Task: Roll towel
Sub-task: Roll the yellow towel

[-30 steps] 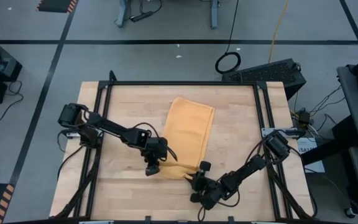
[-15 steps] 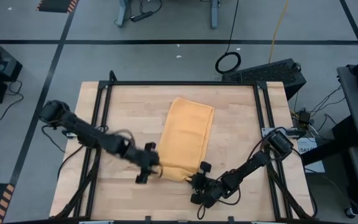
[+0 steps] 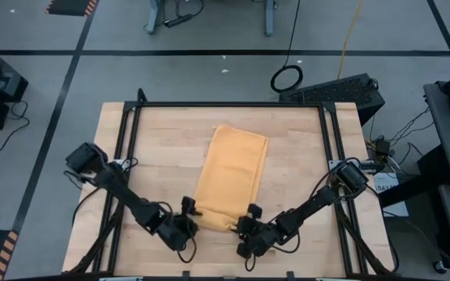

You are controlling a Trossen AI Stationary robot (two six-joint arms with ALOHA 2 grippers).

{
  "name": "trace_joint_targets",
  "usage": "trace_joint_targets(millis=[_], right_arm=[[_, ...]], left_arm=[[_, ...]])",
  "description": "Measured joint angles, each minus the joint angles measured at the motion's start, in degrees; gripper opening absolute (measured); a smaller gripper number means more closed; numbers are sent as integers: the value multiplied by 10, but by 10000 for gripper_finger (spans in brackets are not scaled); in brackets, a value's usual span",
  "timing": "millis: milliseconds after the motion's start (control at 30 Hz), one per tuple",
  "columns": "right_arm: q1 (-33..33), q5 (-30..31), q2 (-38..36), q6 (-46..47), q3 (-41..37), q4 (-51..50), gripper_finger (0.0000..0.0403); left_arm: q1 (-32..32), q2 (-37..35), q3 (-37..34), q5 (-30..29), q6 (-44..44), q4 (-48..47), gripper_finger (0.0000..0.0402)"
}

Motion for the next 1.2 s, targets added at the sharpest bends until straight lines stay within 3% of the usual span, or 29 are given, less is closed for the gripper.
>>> trace_joint_targets(millis=[200, 333, 533, 700, 800, 900, 1067, 1200], right_arm=[[1, -17, 0, 9, 0, 5, 42], [1, -21, 0, 9, 0, 5, 42], [1, -35, -9, -8, 0, 6, 50], [10, -39, -36, -75, -1, -9, 94], [25, -35, -65, -143, -1, -16, 136], [49, -26, -91, -211, -1, -16, 179], [106, 49, -95, -314, 0, -13, 236], [132, 104, -64, -367, 0, 10, 255]], left_arm=[[8, 23, 0, 13, -3, -11, 279], [23, 23, 1, 40, -58, -14, 251], [45, 24, 2, 91, -91, -10, 135], [60, 23, 2, 137, -118, -7, 19], [67, 19, 2, 152, -148, -6, 24], [81, 6, 1, 215, -168, -7, 28], [118, -32, -1, 339, -210, -15, 16], [155, -53, -1, 412, -228, -8, 18]])
